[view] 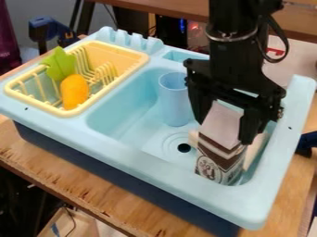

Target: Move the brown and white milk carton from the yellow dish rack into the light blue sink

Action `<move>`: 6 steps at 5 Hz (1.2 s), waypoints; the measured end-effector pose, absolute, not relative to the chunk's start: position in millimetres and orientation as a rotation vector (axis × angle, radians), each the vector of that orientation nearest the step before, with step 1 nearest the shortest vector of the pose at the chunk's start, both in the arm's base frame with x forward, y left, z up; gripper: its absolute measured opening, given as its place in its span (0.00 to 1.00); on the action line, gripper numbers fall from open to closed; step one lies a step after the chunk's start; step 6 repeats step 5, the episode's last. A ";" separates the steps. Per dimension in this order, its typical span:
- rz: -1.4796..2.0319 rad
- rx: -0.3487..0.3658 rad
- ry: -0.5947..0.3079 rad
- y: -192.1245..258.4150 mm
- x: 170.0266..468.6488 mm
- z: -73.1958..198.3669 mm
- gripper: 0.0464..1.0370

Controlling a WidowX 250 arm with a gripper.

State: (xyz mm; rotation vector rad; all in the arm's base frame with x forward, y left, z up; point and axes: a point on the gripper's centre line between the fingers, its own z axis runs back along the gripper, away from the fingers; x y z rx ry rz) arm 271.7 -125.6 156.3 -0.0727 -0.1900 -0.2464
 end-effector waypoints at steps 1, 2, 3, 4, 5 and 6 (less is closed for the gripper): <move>-0.194 -0.052 -0.239 -119.5 271.5 169.0 0.97; -0.145 -0.046 -0.268 -113.7 268.1 181.4 0.97; -0.087 -0.150 -0.331 -107.8 269.6 201.5 0.97; 0.003 -0.203 -0.393 -81.8 265.5 227.3 0.97; 0.002 -0.102 -0.350 -62.4 254.7 235.9 0.97; 0.002 -0.102 -0.350 -62.4 254.7 235.9 0.97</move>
